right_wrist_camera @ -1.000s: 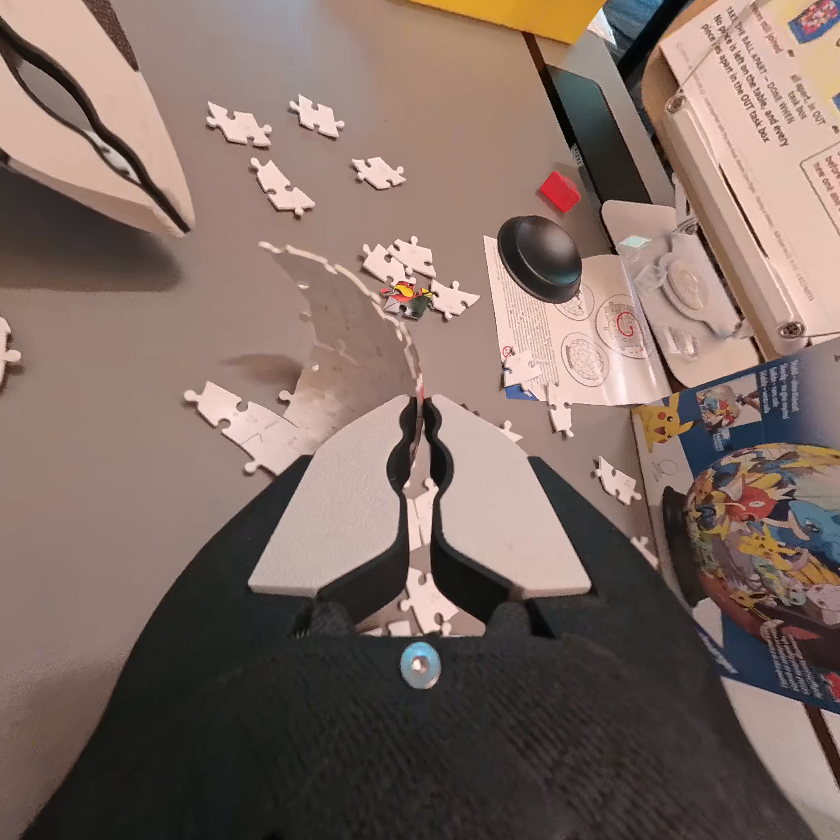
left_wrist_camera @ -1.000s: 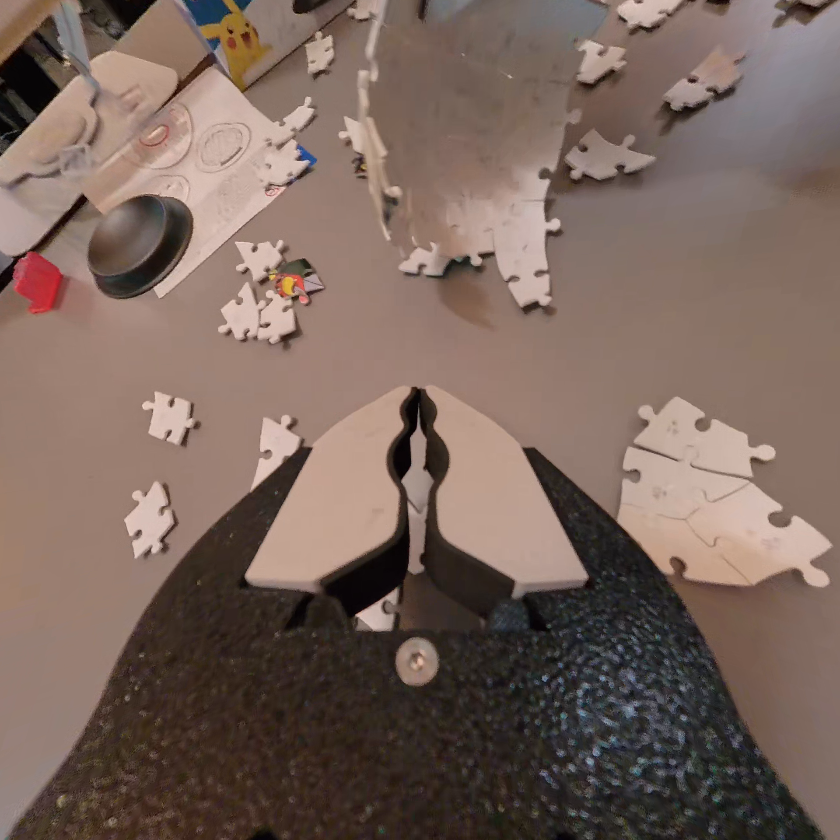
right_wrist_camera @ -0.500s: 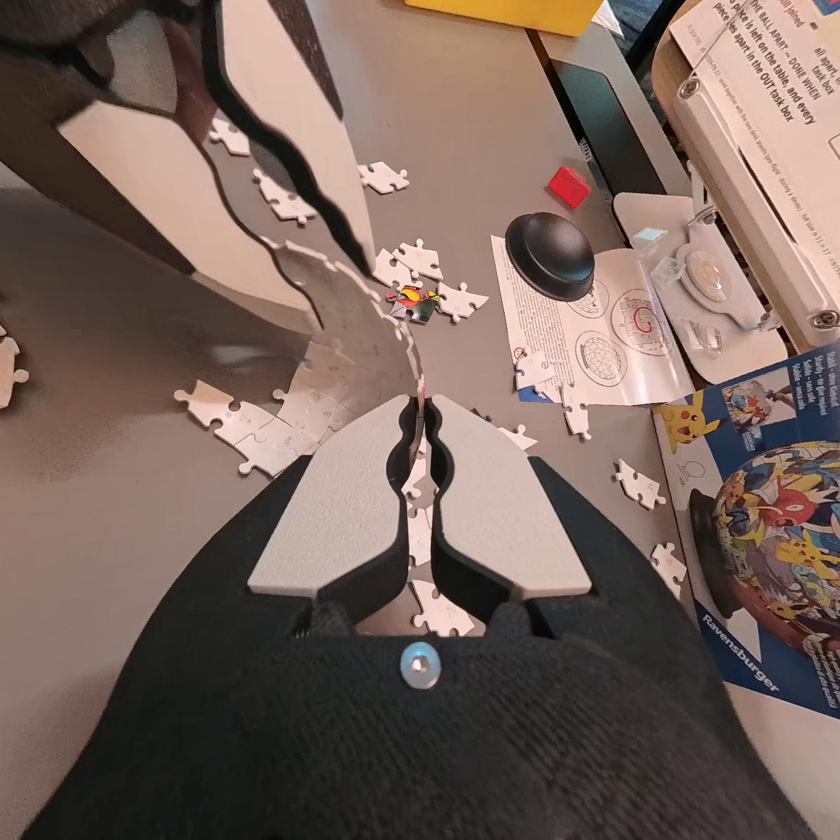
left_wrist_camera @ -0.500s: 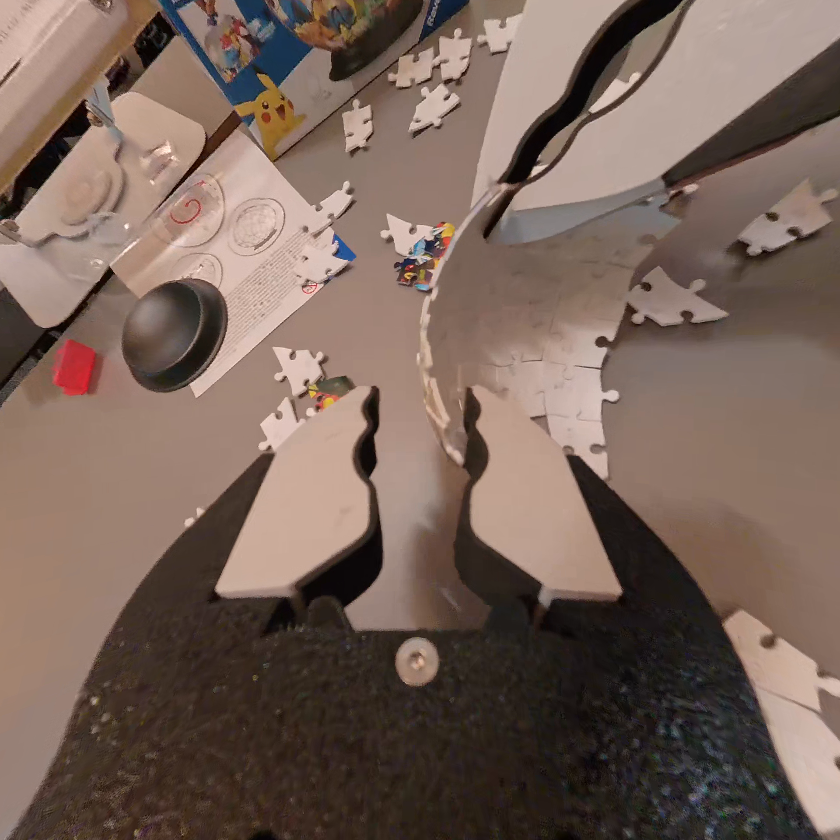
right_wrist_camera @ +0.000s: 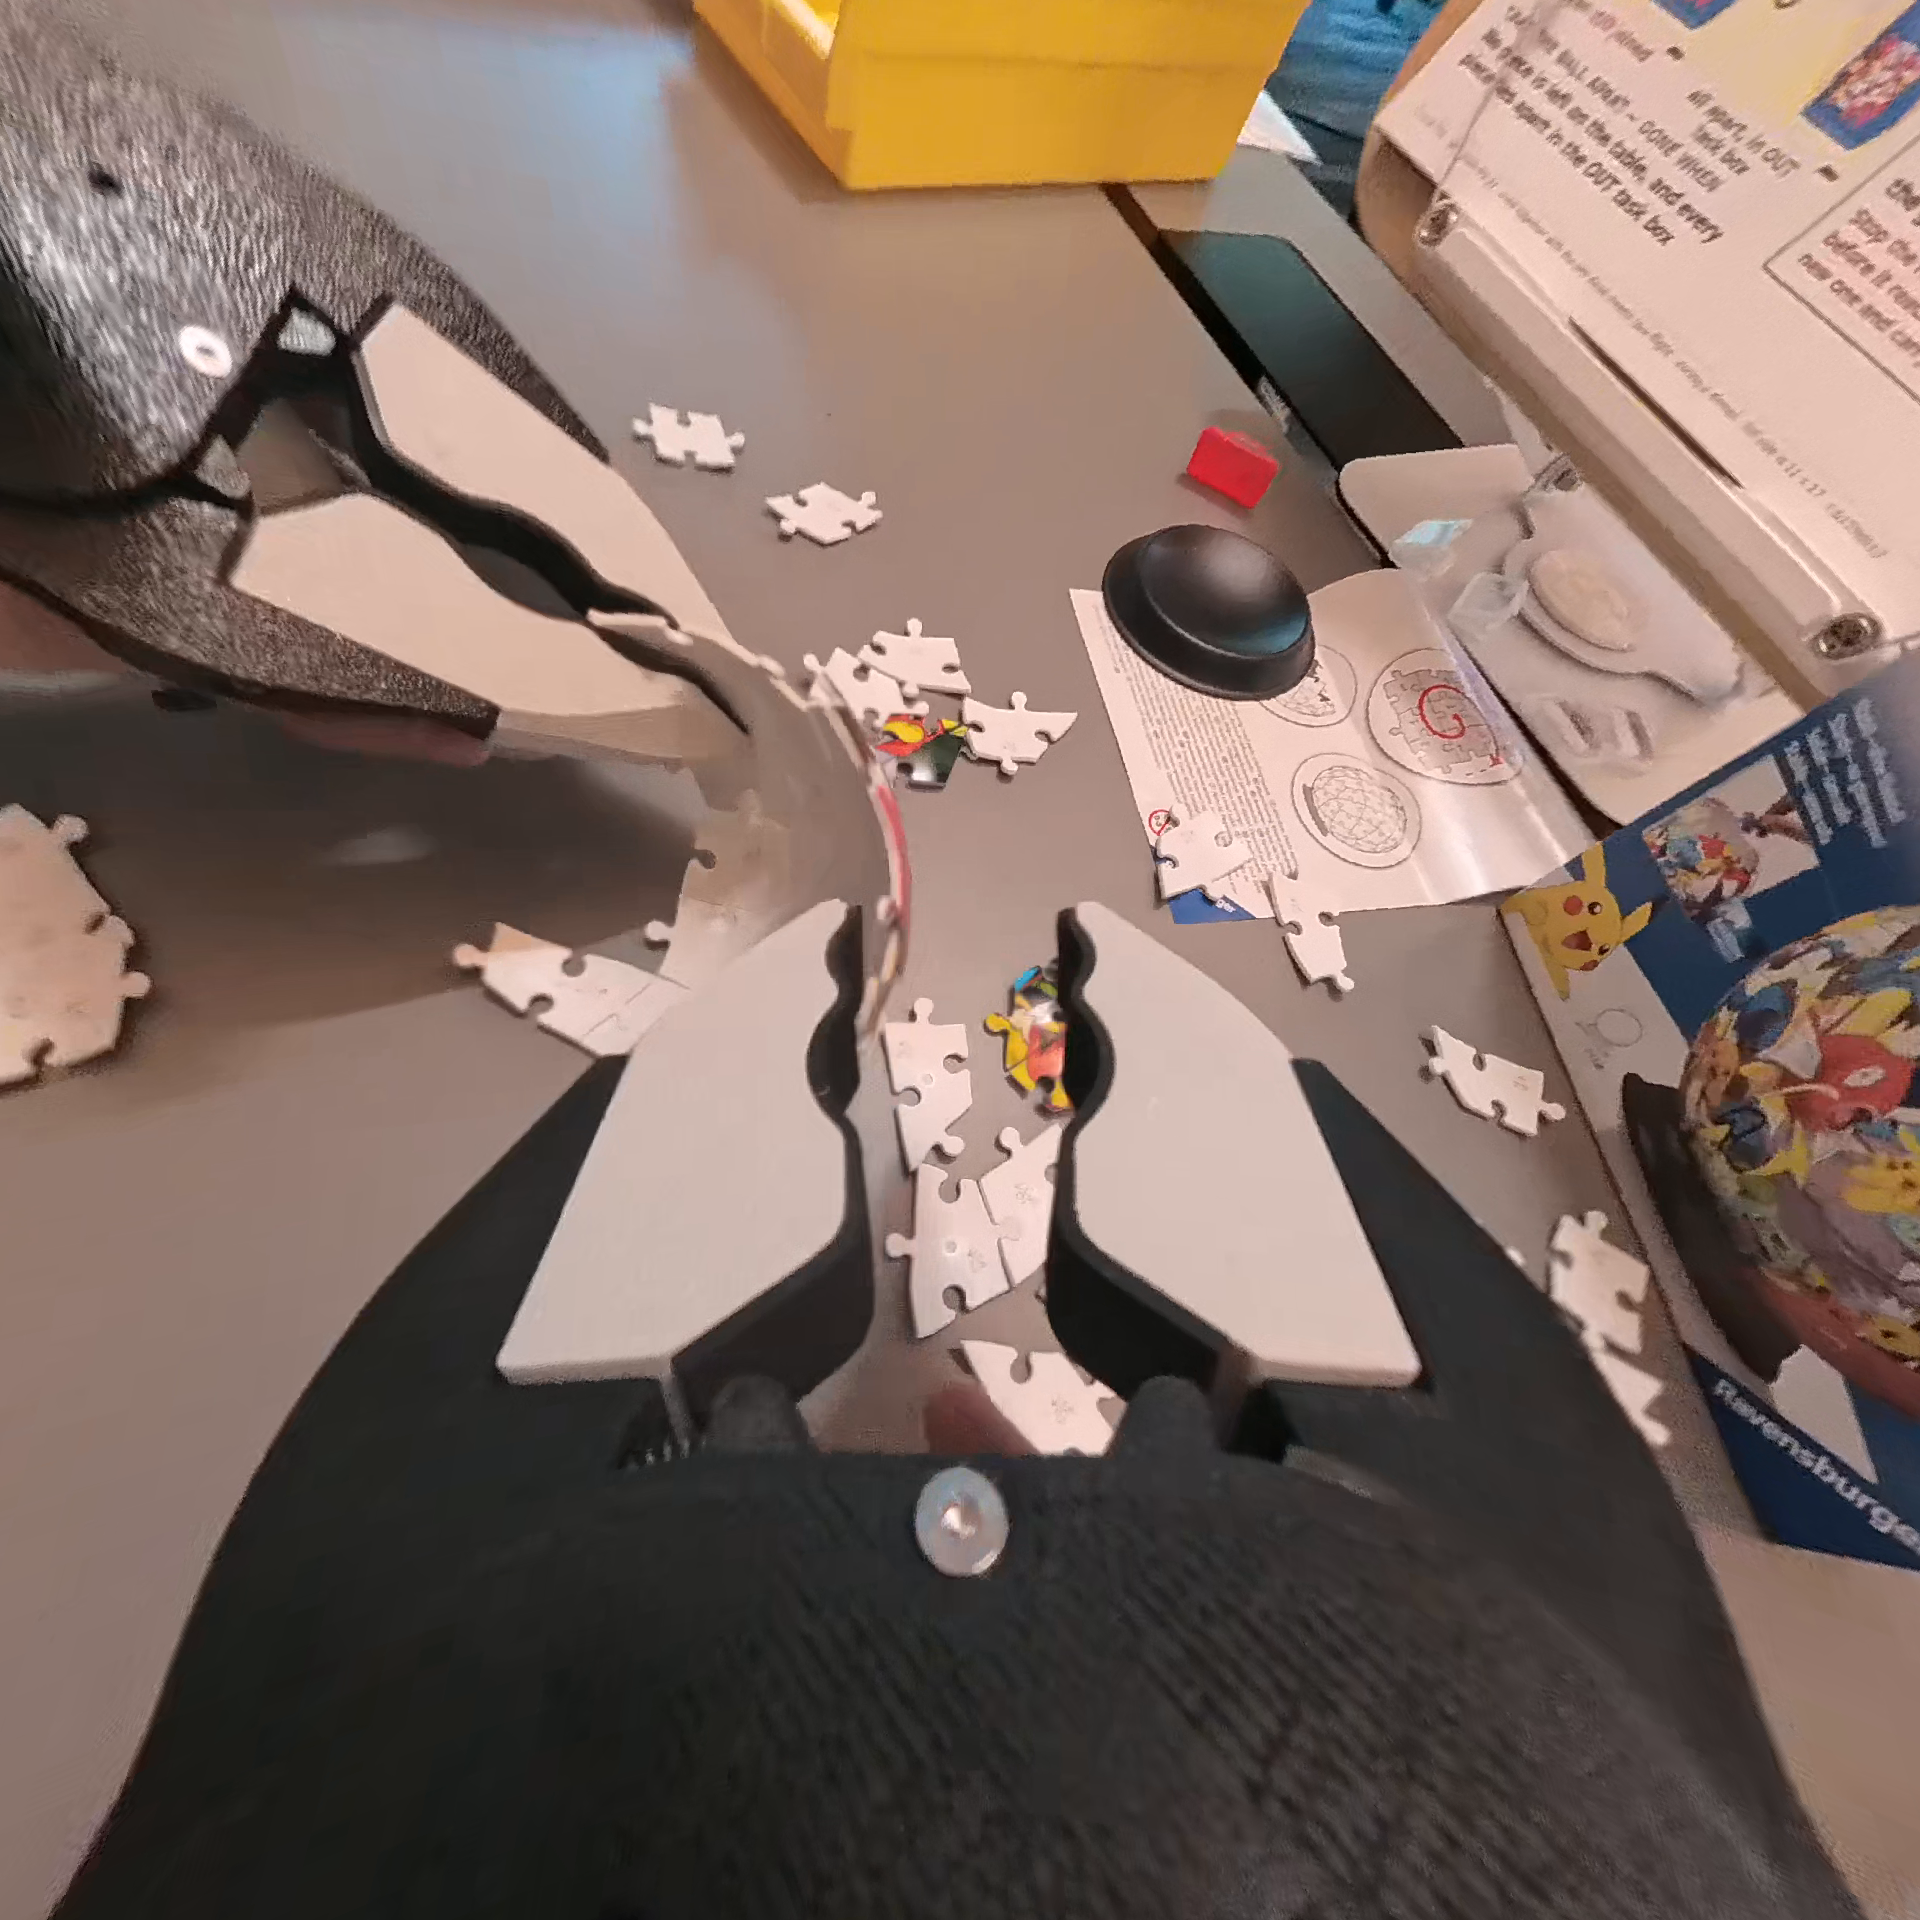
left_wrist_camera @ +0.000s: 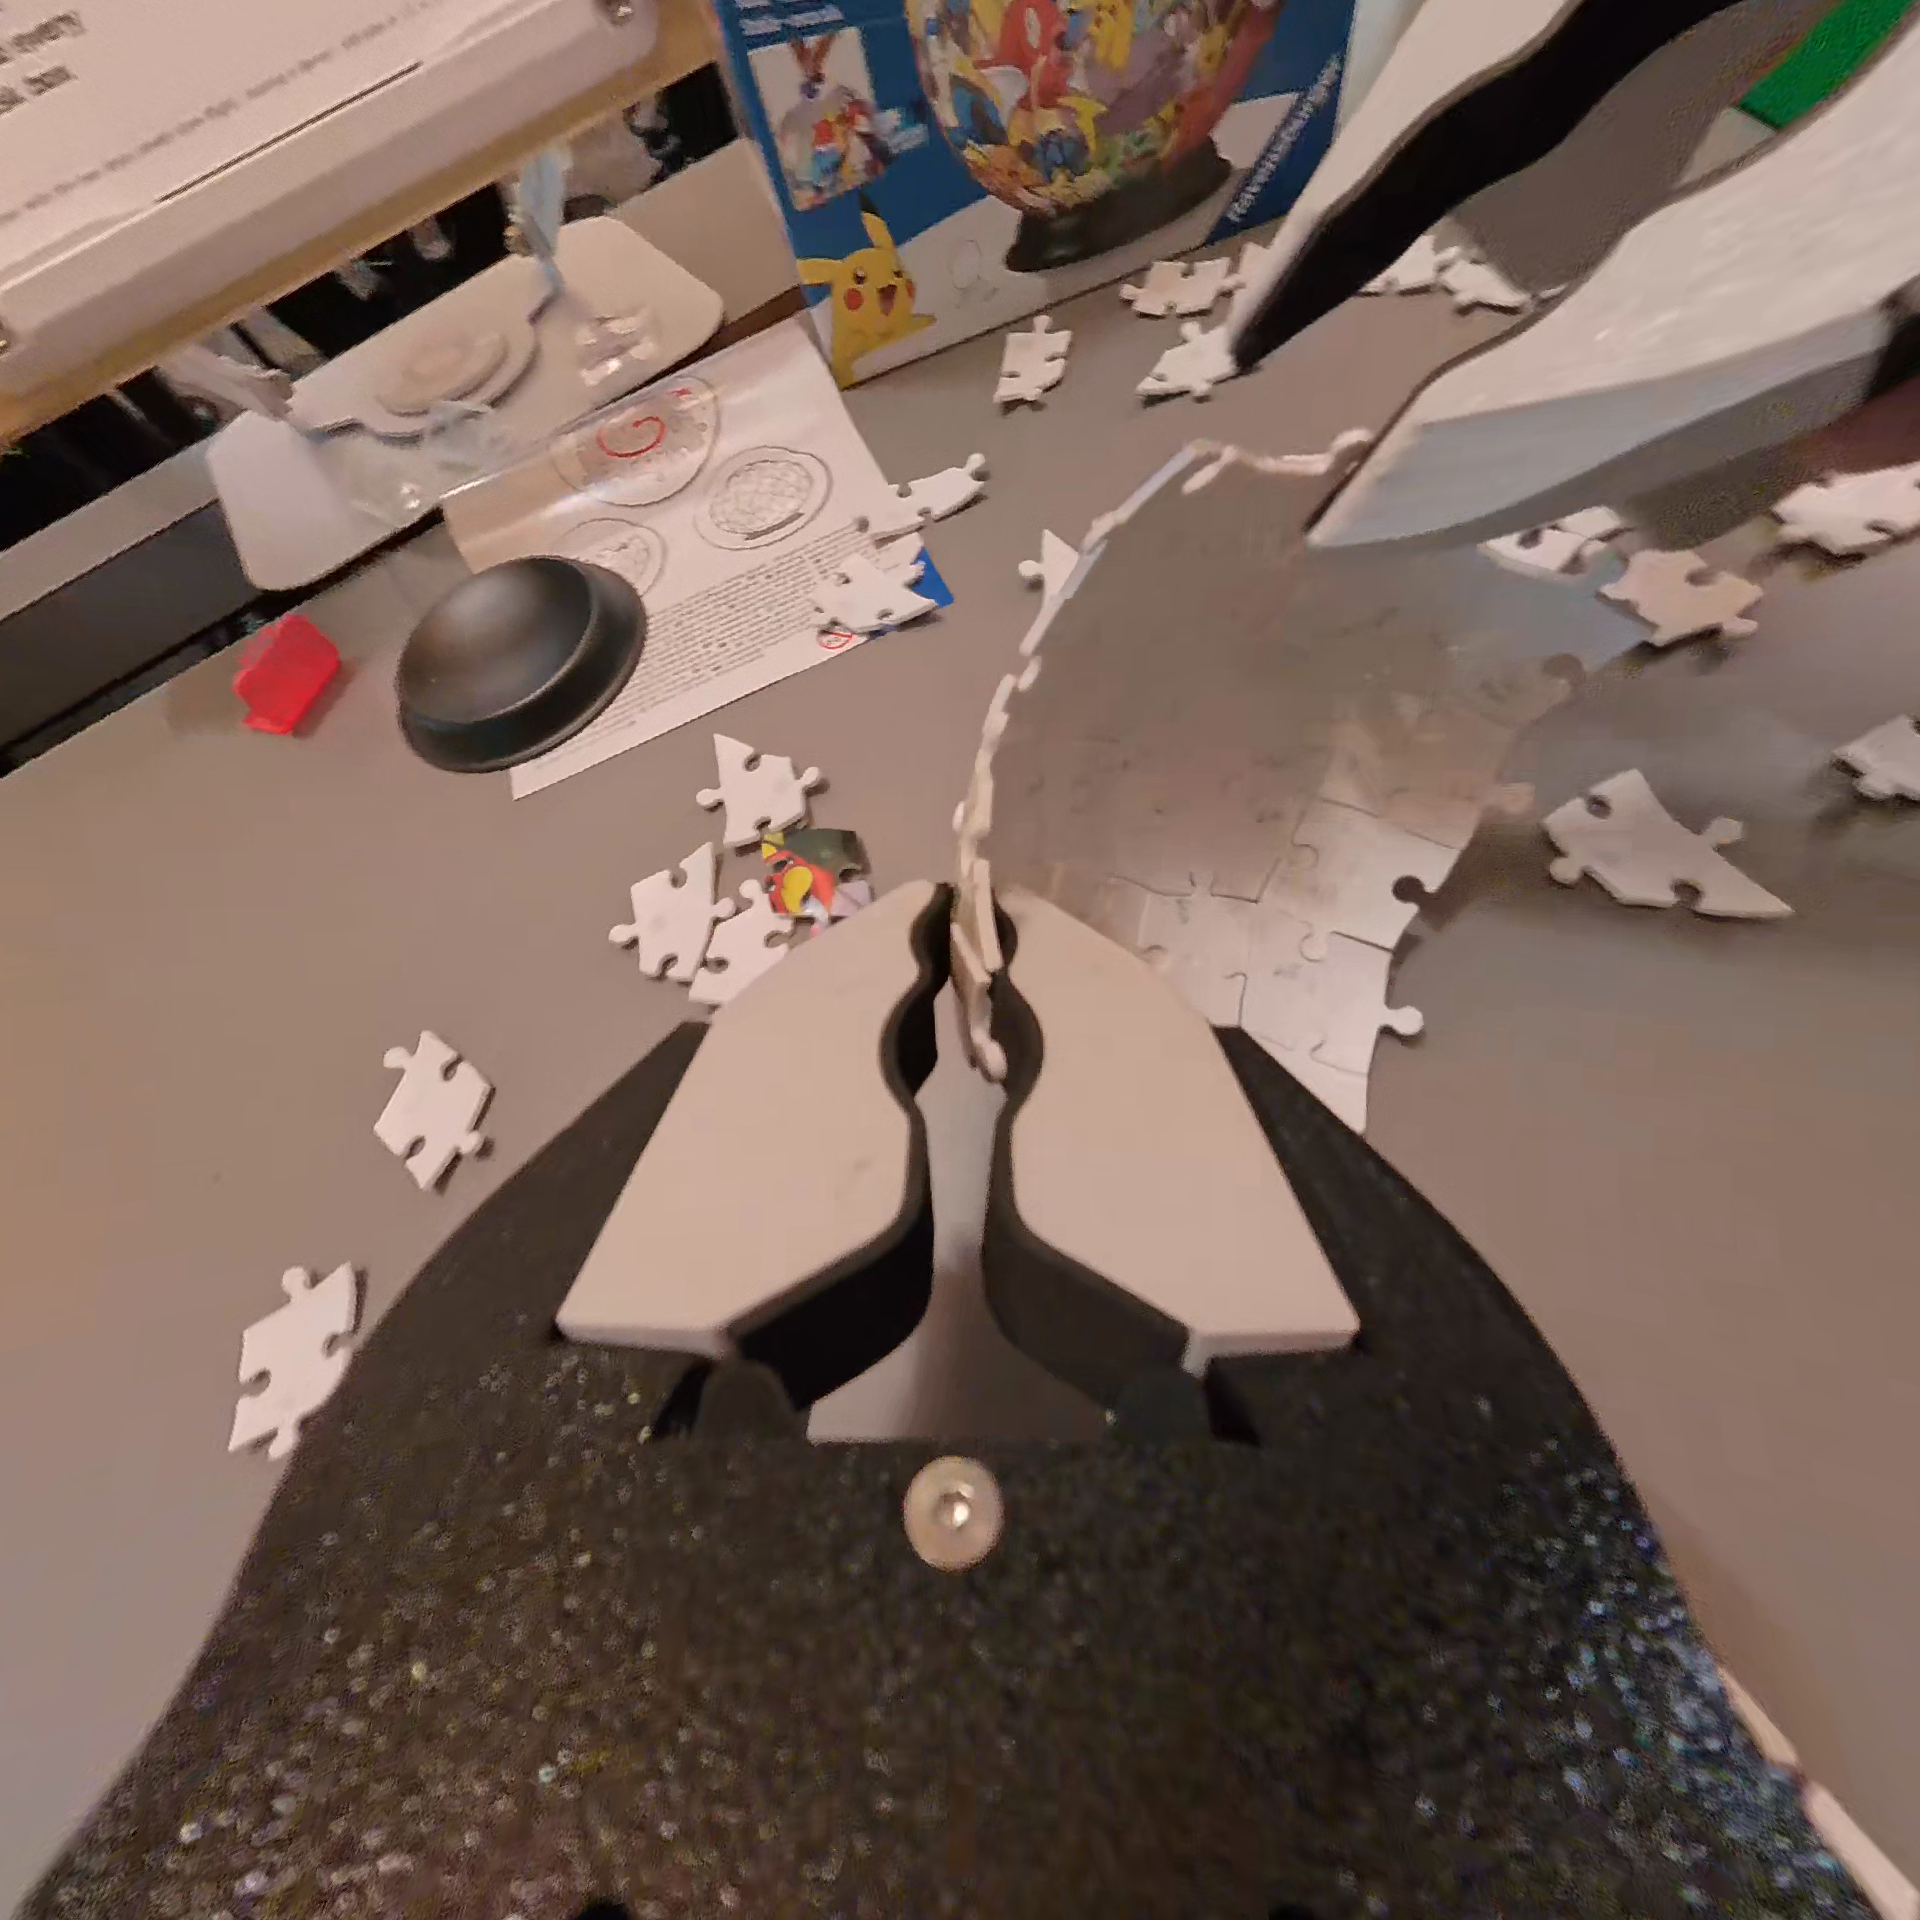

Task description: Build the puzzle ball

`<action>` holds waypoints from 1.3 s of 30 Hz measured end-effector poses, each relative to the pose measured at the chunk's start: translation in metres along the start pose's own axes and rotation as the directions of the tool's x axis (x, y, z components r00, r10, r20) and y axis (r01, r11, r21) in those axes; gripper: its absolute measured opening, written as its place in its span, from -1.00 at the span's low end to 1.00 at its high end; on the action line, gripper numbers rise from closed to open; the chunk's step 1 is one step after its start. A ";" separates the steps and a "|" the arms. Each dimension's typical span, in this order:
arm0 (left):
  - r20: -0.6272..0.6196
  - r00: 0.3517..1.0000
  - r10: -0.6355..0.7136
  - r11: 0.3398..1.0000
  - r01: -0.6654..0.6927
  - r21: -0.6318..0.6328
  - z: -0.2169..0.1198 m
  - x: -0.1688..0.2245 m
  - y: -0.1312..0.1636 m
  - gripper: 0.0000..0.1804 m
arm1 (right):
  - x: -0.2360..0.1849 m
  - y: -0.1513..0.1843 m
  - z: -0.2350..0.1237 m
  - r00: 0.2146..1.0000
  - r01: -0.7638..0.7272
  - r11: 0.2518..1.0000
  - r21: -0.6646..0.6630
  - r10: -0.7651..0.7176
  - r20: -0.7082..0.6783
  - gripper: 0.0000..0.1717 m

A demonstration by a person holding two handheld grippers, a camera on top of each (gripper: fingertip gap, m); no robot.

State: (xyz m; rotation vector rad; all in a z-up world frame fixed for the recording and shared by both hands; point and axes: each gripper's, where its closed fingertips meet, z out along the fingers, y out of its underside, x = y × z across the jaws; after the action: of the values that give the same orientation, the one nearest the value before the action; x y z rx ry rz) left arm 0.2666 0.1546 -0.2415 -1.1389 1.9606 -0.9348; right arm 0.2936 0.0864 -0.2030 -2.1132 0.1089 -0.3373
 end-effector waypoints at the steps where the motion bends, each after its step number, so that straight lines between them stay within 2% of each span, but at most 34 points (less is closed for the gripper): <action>1: 0.018 1.000 -0.009 1.000 0.009 0.003 0.000 -0.002 0.001 -0.96 | 0.002 0.000 -0.003 0.999 -0.035 0.999 0.013 0.035 0.006 -0.54; 5: 0.058 0.995 -0.082 0.997 0.082 0.002 -0.001 -0.006 0.006 -0.96 | 0.011 0.008 -0.012 0.977 -0.214 0.976 0.030 0.214 0.009 -0.41; 9: 0.092 0.988 -0.125 0.992 0.125 0.007 0.000 -0.010 0.010 -0.96 | -0.002 0.019 -0.011 0.940 -0.342 0.940 0.015 0.341 0.009 -0.40; 14: 0.115 0.982 -0.150 0.989 0.150 0.011 0.000 -0.013 0.011 -0.96 | -0.023 0.026 0.001 0.917 -0.397 0.916 0.057 0.399 -0.020 -0.51; 21: 0.125 0.984 -0.127 0.992 0.125 0.021 -0.001 -0.012 0.009 -0.96 | -0.013 0.020 0.007 0.926 -0.312 0.935 0.171 0.340 -0.166 -0.91; 24: 0.130 0.985 -0.115 0.993 0.113 0.021 -0.001 -0.011 0.009 -0.96 | -0.008 0.020 0.007 0.922 -0.284 0.944 0.170 0.317 -0.220 -0.95; 31: 0.128 0.987 -0.099 0.995 0.098 0.016 0.000 -0.010 0.009 -0.94 | -0.003 0.019 0.010 0.917 -0.121 0.984 0.131 0.161 -0.366 -0.97; 35: 0.134 0.986 -0.101 0.994 0.095 0.049 -0.004 -0.010 0.006 -0.80 | -0.003 0.021 0.014 0.904 -0.058 0.995 0.083 0.088 -0.418 -0.96; 39: 0.114 0.988 -0.106 0.991 0.096 0.092 -0.014 -0.007 0.002 -0.61 | -0.001 0.022 0.011 0.895 -0.050 0.995 0.085 0.083 -0.439 -0.96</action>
State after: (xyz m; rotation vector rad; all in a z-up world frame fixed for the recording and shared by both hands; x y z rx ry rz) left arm 0.2570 0.1655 -0.2346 -1.2251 1.7645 -0.9725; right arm 0.2972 0.0840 -0.2269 -1.9233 0.4291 -0.7674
